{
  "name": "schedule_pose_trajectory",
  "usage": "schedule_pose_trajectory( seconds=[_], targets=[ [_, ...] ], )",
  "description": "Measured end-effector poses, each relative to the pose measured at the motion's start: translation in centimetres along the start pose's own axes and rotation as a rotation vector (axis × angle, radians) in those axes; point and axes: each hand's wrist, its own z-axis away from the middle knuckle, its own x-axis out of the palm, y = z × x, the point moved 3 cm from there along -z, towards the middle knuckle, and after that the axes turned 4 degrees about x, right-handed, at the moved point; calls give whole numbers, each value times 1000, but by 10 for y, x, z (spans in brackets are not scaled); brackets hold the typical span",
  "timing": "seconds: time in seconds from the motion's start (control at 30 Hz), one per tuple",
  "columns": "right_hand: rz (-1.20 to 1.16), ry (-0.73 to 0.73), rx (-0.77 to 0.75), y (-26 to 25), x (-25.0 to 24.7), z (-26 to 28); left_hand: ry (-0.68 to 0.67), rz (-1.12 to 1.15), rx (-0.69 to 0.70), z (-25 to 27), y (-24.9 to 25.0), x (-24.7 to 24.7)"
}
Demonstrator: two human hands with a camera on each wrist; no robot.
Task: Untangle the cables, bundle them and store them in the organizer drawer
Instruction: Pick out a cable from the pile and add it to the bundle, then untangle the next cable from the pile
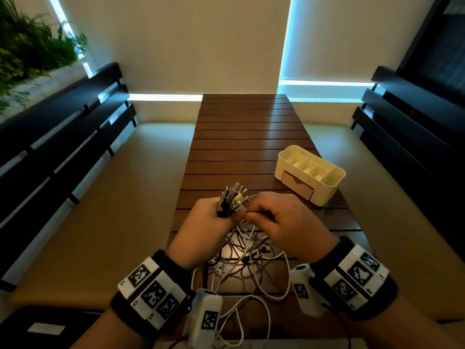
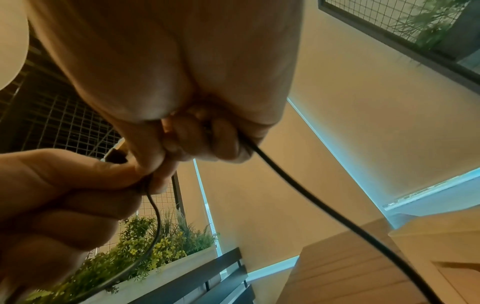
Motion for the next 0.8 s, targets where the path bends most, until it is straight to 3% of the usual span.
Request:
schedule_pose_trajectory(
  seconds=[0.1,0.3,0.43,0.53,0.67,0.8],
  targets=[
    [-117,-3,11,3,4,3,-58,-37,8,-1,1,-3],
    [-363,53,241,33,11,12,57,113,-191,-2,-21,-26],
    [-325,42,263,37,12,10,-126,189,-247,2,-20,-23],
    [-255,8,195,30,8,3,-160,265,-303,1,-21,-21],
    [-156,-71,88,17,9,-5,-142,-18,-158,-4,-21,-16],
    [-132,-122,27,9,14,-10,-142,-72,-69,-7,-22,-14]
  ],
)
